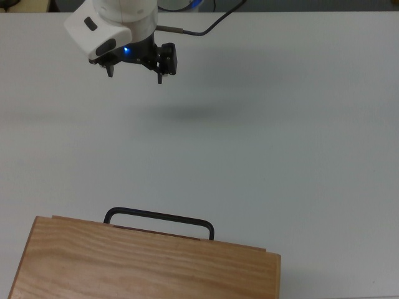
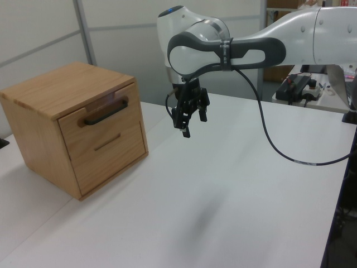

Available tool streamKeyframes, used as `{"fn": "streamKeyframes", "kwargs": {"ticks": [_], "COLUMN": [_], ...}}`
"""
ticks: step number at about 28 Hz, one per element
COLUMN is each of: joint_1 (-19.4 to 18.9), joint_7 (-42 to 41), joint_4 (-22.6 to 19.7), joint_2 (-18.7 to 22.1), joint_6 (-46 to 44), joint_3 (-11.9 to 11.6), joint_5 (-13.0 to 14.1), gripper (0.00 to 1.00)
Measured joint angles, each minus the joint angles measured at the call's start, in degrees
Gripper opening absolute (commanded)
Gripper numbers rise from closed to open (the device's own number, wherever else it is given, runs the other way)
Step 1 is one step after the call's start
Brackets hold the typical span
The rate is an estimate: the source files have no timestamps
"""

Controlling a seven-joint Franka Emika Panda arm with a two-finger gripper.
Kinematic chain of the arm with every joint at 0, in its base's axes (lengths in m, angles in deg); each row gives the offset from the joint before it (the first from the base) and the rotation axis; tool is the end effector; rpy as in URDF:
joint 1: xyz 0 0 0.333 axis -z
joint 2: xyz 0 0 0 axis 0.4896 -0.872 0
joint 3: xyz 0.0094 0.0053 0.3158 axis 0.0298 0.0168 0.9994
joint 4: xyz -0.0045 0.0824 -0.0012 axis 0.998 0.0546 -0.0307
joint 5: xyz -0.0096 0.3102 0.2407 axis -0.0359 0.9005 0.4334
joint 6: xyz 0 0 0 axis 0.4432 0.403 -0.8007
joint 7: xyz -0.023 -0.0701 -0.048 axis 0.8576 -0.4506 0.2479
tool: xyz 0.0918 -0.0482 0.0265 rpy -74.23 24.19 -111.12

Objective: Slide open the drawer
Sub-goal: 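Open the gripper above the table near the wooden cabinet, then move the open gripper to the black handle of the upper drawer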

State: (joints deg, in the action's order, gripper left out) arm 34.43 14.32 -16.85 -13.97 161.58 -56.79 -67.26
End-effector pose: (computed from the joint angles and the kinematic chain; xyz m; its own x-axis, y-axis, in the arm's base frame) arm 0.6342 -0.0007 0.5413 0.9949 -0.0550 -0.0850 -0.0475 -0.9950 0.0875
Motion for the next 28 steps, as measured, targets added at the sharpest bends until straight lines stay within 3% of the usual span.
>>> {"fn": "streamKeyframes", "kwargs": {"ticks": [12, 28], "joint_1": [2.1, 2.0], "joint_7": [7.0, 34.4], "joint_4": [0.4, 0.7], "joint_2": [0.4, 1.6], "joint_6": [0.1, 0.1], "joint_3": [-0.2, -0.1], "joint_5": [0.7, 1.2], "gripper": [1.00, 1.00]}}
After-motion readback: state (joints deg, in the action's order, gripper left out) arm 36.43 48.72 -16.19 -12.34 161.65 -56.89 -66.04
